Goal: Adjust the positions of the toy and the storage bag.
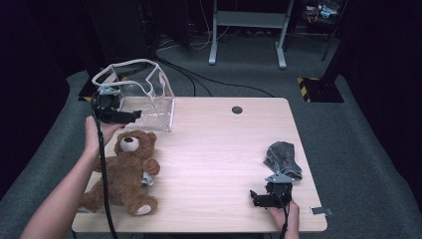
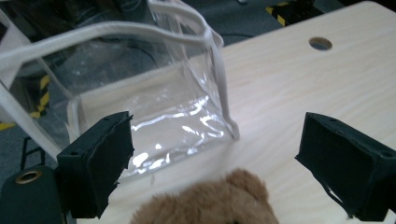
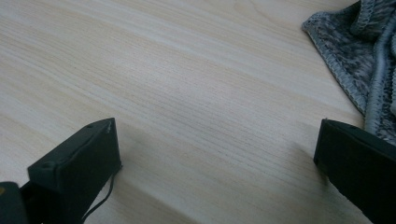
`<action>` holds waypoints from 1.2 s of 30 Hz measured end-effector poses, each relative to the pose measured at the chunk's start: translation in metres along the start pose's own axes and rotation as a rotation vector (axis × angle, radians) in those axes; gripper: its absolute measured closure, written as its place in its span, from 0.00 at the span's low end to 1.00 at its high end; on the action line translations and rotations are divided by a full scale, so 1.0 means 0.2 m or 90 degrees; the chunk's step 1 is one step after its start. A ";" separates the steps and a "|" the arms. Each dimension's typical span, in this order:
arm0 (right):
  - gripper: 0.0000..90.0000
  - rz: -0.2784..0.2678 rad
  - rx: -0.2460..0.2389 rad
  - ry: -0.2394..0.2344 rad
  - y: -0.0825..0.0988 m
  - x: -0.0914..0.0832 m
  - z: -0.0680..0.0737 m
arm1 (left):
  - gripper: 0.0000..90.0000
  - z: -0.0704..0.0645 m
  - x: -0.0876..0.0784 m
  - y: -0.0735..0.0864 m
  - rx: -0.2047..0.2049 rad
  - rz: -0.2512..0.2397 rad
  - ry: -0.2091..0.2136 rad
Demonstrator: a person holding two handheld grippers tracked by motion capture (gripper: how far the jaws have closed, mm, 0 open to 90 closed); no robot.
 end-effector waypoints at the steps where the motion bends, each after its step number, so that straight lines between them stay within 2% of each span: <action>1: 0.00 0.000 -0.002 0.000 0.00 0.00 0.00 | 0.11 0.01 0.02 -0.02 -0.004 0.000 0.000; 3: 0.00 0.000 0.000 0.000 0.00 0.00 0.00 | 0.11 0.03 0.05 -0.05 -0.003 -0.001 -0.006; 9: 0.00 0.000 0.000 -0.001 0.00 0.00 0.00 | 0.11 0.07 0.16 -0.14 -0.009 -0.001 0.001; 13: 0.00 0.000 0.000 0.000 0.00 0.00 0.00 | 0.11 0.08 0.23 -0.18 -0.004 0.015 0.015; 16: 0.00 0.000 -0.001 0.000 0.00 0.00 0.00 | 0.12 0.09 0.27 -0.22 0.006 0.009 0.010; 19: 0.00 -0.003 -0.005 0.000 0.00 0.00 0.00 | 0.13 0.09 0.30 -0.26 -0.002 0.002 0.008; 25: 0.00 -0.003 -0.005 0.000 0.00 0.00 0.00 | 0.18 0.09 0.40 -0.28 0.016 0.035 -0.008; 29: 0.00 0.000 -0.001 0.000 0.00 0.00 0.00 | 0.28 0.11 0.44 -0.28 0.017 0.047 -0.017; 32: 0.00 -0.001 -0.002 0.000 0.00 0.00 0.00 | 0.36 0.12 0.46 -0.28 0.018 0.042 -0.032; 33: 0.00 -0.003 -0.006 0.001 0.00 0.00 0.00 | 0.40 0.12 0.46 -0.29 0.023 0.040 -0.031; 34: 0.00 -0.002 -0.003 0.000 0.00 0.00 0.00 | 0.48 0.12 0.47 -0.28 0.022 0.048 -0.023; 36: 0.00 0.000 -0.001 0.000 0.00 0.00 0.00 | 0.54 0.12 0.48 -0.27 0.023 0.062 -0.027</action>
Point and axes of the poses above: each handheld gripper's, and its own axes: x roughly forward along the jaws, y roughly out of its underside, z roughly to its left, the point moved 8 cm from there along x, roughly forward along the jaws, and after that the axes turned 15 degrees about y, right-handed, at the moved point
